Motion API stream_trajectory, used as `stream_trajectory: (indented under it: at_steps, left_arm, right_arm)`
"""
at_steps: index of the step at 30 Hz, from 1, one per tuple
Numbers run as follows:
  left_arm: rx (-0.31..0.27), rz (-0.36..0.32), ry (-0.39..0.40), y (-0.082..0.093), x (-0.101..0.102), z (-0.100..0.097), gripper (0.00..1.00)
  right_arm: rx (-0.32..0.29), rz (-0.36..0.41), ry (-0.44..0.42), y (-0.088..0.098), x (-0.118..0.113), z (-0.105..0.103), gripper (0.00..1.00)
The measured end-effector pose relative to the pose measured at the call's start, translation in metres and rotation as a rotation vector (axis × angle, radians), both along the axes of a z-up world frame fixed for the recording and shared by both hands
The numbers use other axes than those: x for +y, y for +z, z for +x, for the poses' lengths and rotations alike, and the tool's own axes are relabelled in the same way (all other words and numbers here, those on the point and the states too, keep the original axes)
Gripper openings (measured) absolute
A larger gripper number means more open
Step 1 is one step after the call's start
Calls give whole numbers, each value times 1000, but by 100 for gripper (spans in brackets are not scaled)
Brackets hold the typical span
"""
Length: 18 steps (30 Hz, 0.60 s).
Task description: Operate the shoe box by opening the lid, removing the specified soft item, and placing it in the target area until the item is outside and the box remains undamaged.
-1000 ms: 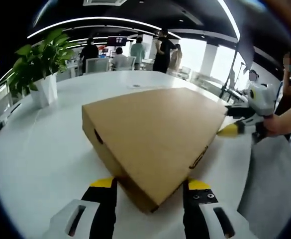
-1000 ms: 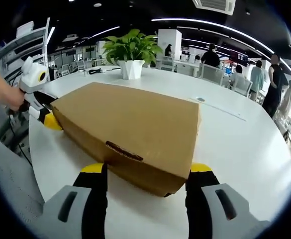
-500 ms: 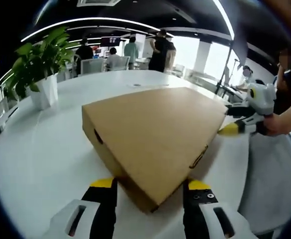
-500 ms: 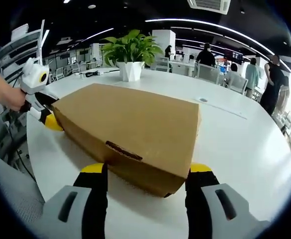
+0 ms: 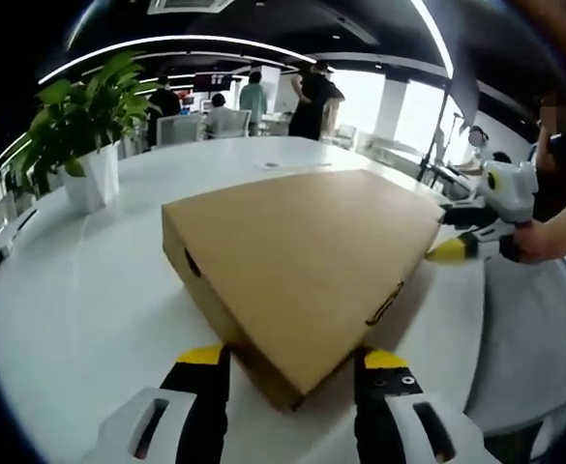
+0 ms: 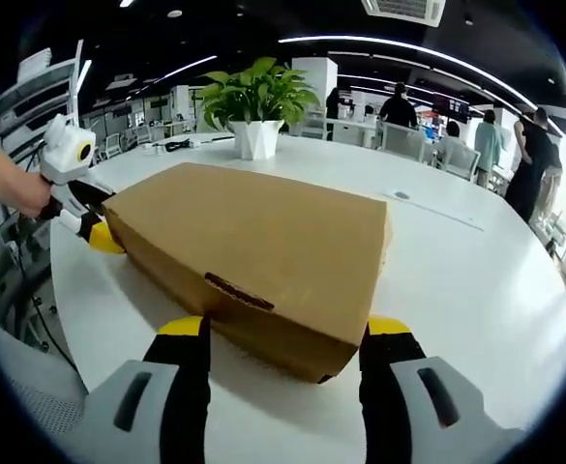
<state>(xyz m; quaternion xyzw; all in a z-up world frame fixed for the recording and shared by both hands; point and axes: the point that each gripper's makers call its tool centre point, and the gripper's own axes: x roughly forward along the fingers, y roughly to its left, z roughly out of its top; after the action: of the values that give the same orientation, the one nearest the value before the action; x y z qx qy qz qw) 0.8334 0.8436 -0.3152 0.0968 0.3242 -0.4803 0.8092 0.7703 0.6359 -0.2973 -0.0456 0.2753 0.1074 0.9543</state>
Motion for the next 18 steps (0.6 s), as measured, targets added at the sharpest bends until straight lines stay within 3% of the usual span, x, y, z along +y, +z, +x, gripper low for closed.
stream_trajectory:
  at_steps: [8, 18]
  left_arm:
    - [-1, -10, 13, -2, 1, 2, 52]
    - [6, -9, 59, -5, 11, 4, 54]
  right_arm:
    - [-17, 0, -9, 0, -1, 1, 59]
    - [7, 1, -48, -19, -5, -1, 57]
